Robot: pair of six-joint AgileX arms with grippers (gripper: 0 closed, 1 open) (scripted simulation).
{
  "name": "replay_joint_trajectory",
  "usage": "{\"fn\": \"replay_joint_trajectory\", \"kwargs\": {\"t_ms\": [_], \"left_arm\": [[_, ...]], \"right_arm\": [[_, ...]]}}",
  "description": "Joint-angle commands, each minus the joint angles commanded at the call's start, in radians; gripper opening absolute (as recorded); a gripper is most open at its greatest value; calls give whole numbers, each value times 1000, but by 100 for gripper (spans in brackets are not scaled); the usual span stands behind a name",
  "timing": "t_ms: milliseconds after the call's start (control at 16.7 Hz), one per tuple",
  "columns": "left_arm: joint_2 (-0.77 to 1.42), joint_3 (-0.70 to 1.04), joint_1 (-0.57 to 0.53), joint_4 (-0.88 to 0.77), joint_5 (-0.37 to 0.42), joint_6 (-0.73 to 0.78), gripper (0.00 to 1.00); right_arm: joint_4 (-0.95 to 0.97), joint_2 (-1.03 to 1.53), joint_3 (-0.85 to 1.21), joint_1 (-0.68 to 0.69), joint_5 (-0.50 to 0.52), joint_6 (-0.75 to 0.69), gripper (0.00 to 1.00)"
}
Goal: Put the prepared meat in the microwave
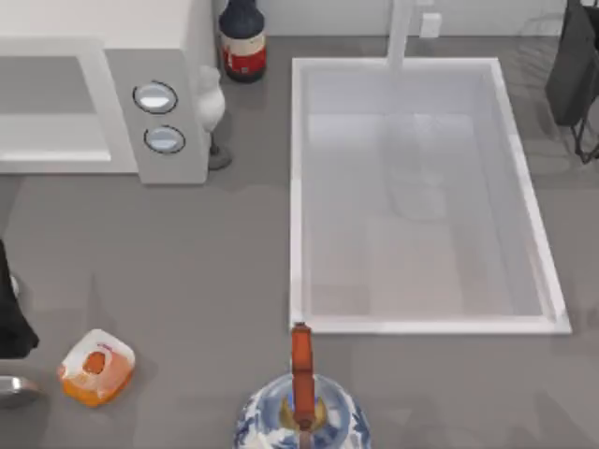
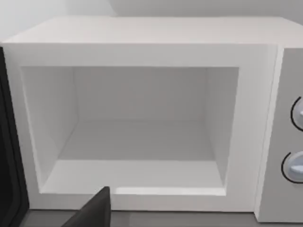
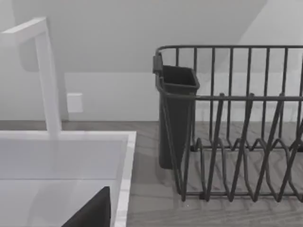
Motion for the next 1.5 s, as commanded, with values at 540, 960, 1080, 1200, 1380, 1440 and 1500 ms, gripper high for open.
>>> {"fn": "replay_joint_trajectory", "kwargs": {"t_ms": [540,960,1080,1200,1380,1440,1500], "left_arm": [[276,219,53,-166,96,137,100],[876,587,61,-393,170,267,100],[1000,642,53,-450,179,285,100],[1089,684,40,-506,188,301,100],[1193,758,-14,-605,177,318,100],[1237,780,-41,-644,164,319,100],[1285,800,-71,-684,149,318,100]], "right_arm": [[0,0,0,0,0,0,100],[0,0,0,0,0,0,100],[0,0,0,0,0,0,100],[0,0,0,0,0,0,100],[0,0,0,0,0,0,100],[0,0,0,0,0,0,100],[0,0,0,0,0,0,100]]}}
